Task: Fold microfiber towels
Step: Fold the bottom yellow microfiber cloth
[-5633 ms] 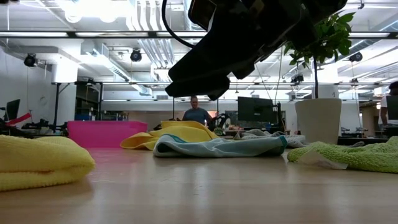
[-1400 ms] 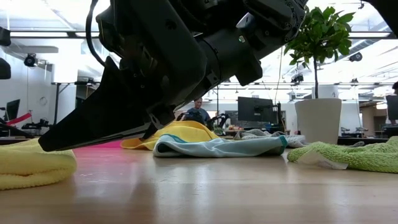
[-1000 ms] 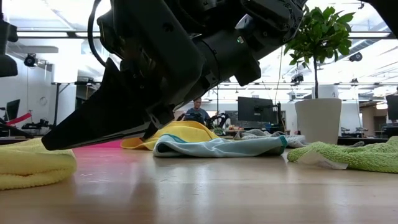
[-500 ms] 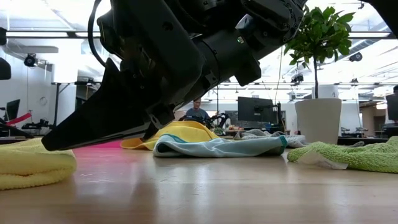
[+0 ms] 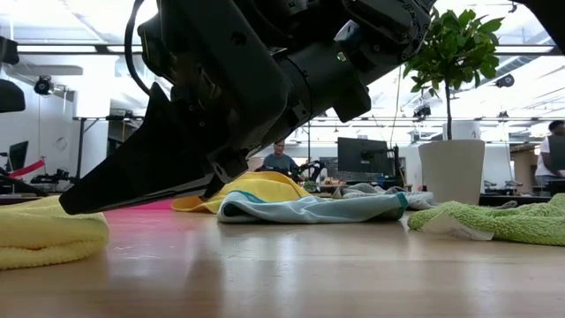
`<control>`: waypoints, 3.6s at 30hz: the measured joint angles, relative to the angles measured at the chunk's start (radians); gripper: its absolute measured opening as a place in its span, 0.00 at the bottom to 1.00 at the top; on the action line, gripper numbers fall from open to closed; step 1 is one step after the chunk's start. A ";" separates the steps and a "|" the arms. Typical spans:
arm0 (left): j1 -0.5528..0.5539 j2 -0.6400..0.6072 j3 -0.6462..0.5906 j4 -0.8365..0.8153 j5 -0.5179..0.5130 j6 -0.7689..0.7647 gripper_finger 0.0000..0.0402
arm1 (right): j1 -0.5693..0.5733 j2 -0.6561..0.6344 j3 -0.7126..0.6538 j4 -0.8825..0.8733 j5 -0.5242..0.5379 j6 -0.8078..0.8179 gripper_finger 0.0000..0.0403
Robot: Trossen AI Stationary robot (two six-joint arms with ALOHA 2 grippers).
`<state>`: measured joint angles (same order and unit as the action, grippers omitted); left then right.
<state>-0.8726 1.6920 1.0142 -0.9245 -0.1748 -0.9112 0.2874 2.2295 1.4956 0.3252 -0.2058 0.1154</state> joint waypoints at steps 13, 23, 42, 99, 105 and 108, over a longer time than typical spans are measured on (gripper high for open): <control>0.001 0.000 -0.002 0.010 -0.007 -0.026 0.35 | 0.000 0.000 0.000 0.000 0.000 0.000 0.02; 0.001 0.000 -0.001 0.011 0.028 -0.026 0.01 | 0.000 0.000 0.000 0.000 0.000 0.000 0.02; 0.001 -0.030 0.040 -0.027 0.065 -0.053 0.00 | 0.000 -0.005 0.003 -0.016 0.003 0.008 0.02; -0.047 -0.011 0.047 0.176 -0.027 -0.389 0.22 | -0.065 -0.036 0.087 -0.035 0.026 -0.045 0.02; -0.054 0.052 0.044 0.275 -0.060 -0.392 0.13 | -0.087 -0.028 0.087 0.064 0.087 -0.056 0.02; -0.063 0.086 0.045 0.330 -0.048 -0.392 0.09 | -0.093 -0.008 0.087 0.134 0.087 -0.037 0.02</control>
<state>-0.9360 1.7780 1.0590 -0.5945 -0.2224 -1.3028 0.1945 2.2217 1.5829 0.4595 -0.1190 0.0780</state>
